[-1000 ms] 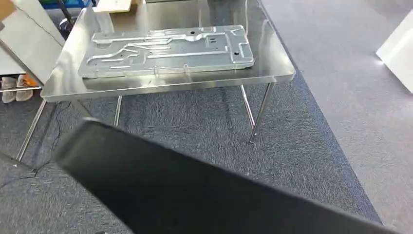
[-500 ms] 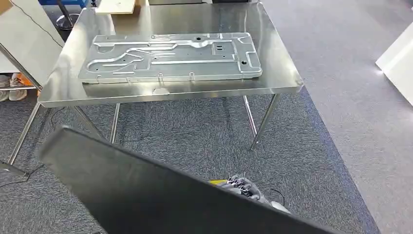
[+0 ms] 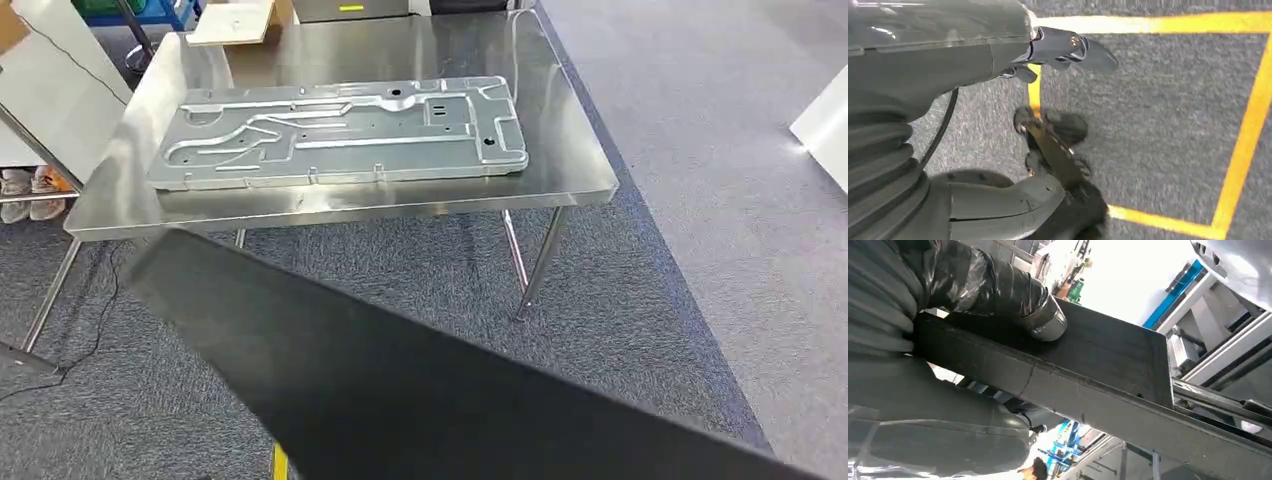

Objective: Take the parts from the cabinet and place them on the table.

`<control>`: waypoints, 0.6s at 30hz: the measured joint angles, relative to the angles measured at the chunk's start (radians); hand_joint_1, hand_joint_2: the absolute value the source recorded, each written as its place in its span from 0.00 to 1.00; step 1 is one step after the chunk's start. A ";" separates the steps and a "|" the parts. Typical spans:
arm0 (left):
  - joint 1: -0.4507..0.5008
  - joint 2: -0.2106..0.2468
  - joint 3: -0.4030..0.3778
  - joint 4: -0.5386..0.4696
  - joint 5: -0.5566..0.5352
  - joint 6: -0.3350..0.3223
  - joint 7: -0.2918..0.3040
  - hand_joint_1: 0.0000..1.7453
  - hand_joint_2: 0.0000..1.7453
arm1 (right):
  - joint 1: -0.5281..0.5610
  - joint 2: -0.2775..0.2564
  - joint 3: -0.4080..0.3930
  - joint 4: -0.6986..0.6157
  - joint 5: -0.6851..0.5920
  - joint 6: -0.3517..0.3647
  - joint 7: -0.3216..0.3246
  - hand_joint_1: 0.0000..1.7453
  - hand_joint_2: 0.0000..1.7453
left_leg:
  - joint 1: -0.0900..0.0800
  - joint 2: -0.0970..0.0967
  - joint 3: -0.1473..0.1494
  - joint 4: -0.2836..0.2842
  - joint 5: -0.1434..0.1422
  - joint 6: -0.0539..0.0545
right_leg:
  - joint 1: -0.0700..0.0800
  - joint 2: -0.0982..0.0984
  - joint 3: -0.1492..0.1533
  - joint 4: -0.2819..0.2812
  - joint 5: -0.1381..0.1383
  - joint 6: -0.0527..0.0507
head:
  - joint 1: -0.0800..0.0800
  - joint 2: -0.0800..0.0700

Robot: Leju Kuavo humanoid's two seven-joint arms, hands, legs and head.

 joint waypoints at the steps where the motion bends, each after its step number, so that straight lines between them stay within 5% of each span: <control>1: 0.001 0.000 0.000 0.000 0.000 0.000 0.000 0.00 1.00 | 0.000 0.000 0.000 0.000 0.000 0.000 0.000 1.00 1.00 | 0.000 0.000 0.013 -0.049 0.045 0.002 | 0.000 0.001 0.008 0.000 -0.006 0.001 | 0.000 0.000; 3: 0.000 0.000 0.000 0.000 0.000 0.000 0.000 0.00 1.00 | 0.000 0.000 0.000 0.000 0.000 0.000 0.000 1.00 1.00 | -0.001 0.002 0.082 -0.226 0.157 0.013 | 0.001 0.001 0.030 0.000 -0.020 0.007 | 0.000 0.000; 5: -0.002 0.001 0.000 0.000 0.000 0.000 0.000 0.00 1.00 | 0.001 0.000 0.000 0.000 0.000 0.000 0.000 1.00 1.00 | -0.008 0.004 0.111 -0.288 0.152 0.021 | 0.008 0.003 0.032 0.006 -0.034 0.020 | 0.000 0.000; 10: 0.000 0.001 0.001 0.000 0.000 -0.001 -0.002 0.00 1.00 | 0.001 0.000 0.000 -0.002 -0.001 0.000 -0.001 1.00 1.00 | 0.000 0.002 0.124 -0.303 0.151 0.044 | 0.005 0.002 0.034 0.025 -0.054 0.046 | 0.000 0.000; 13: -0.001 0.002 0.001 0.000 0.000 -0.001 -0.002 0.00 1.00 | 0.004 0.000 0.000 -0.001 -0.001 0.000 -0.001 1.00 1.00 | -0.001 0.004 0.133 -0.303 0.139 0.057 | 0.000 0.001 -0.096 0.249 -0.147 0.055 | 0.000 0.000; 14: -0.001 0.003 0.002 0.000 0.000 -0.001 -0.002 0.00 1.00 | 0.006 0.000 0.000 -0.001 -0.001 0.000 -0.001 1.00 1.00 | -0.001 0.003 0.138 -0.303 0.134 0.056 | -0.001 0.001 -0.135 0.302 -0.151 0.057 | 0.000 0.000; 16: 0.001 0.003 0.005 0.000 0.000 -0.001 -0.002 0.00 1.00 | 0.006 0.000 0.000 -0.001 -0.001 -0.001 -0.001 1.00 1.00 | -0.001 0.000 0.156 -0.303 0.120 0.053 | -0.003 0.001 -0.146 0.271 -0.088 0.058 | 0.000 0.000; 18: 0.001 0.003 0.006 0.000 0.000 -0.001 -0.002 0.00 1.00 | 0.006 0.000 0.000 -0.001 -0.002 -0.002 -0.001 1.00 1.00 | 0.000 -0.003 0.181 -0.303 0.105 0.046 | -0.003 0.001 -0.086 0.111 0.026 0.052 | 0.000 0.000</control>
